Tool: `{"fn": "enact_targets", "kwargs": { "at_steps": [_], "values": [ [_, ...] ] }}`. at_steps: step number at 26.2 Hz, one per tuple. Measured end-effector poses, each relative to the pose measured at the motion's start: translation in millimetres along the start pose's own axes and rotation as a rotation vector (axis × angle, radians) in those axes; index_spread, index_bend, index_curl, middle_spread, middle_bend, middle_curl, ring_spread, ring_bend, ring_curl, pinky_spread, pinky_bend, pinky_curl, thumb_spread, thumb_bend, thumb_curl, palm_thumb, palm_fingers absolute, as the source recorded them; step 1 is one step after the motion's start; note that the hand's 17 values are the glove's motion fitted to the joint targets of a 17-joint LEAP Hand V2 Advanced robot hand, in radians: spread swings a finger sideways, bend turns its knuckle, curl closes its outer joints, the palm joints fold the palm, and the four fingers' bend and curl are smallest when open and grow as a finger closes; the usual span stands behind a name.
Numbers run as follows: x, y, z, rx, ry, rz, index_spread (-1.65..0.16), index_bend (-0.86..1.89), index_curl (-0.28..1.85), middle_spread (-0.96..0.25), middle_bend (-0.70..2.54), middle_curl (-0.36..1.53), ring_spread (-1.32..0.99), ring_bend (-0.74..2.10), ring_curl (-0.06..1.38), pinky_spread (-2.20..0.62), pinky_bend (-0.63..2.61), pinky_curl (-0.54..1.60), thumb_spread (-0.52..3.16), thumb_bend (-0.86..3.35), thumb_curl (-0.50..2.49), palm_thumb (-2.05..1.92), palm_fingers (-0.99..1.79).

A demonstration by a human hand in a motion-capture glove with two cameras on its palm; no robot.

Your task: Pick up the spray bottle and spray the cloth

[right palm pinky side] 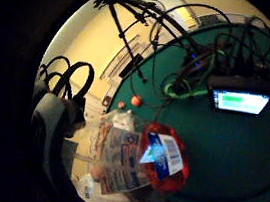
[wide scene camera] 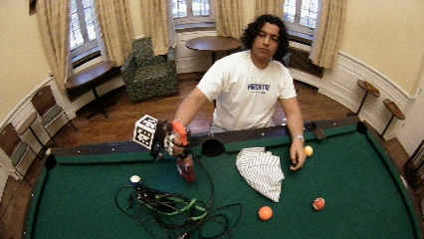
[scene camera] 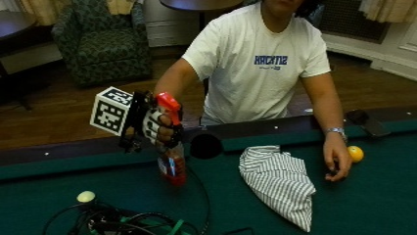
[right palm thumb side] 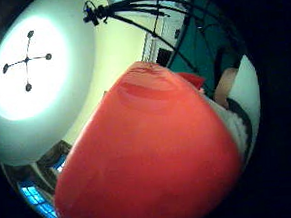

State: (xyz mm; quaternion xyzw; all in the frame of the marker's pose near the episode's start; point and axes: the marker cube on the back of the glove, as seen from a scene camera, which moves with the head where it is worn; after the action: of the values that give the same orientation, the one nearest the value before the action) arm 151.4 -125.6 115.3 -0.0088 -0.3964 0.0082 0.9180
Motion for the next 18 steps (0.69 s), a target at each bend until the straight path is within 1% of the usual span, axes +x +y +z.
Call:
{"fn": "enact_targets", "kwargs": {
  "at_steps": [5, 11, 14, 18],
  "values": [
    [-52.8, 1.8, -1.2, -0.120, 0.023, -0.081, -0.26, 0.28, 0.47, -0.19, 0.55, 0.54, -0.19, 0.68, 0.47, -0.24, 0.38, 0.41, 0.65, -0.01, 0.63, 0.90, 1.42],
    [-109.7, -2.7, 7.0, -0.256, 0.071, -0.117, -0.26, 0.29, 0.50, -0.19, 0.57, 0.54, -0.19, 0.70, 0.47, -0.25, 0.40, 0.41, 0.61, -0.02, 0.67, 0.90, 1.41],
    [-134.8, -8.3, 20.0, -0.334, 0.145, -0.099, -0.26, 0.30, 0.51, -0.19, 0.57, 0.54, -0.19, 0.70, 0.47, -0.25, 0.41, 0.41, 0.59, -0.02, 0.68, 0.90, 1.40],
    [-156.7, -18.6, 54.0, -0.442, 0.261, -0.044, -0.26, 0.30, 0.52, -0.19, 0.58, 0.54, -0.19, 0.71, 0.47, -0.26, 0.42, 0.41, 0.57, -0.02, 0.70, 0.89, 1.40]
  ]
}}
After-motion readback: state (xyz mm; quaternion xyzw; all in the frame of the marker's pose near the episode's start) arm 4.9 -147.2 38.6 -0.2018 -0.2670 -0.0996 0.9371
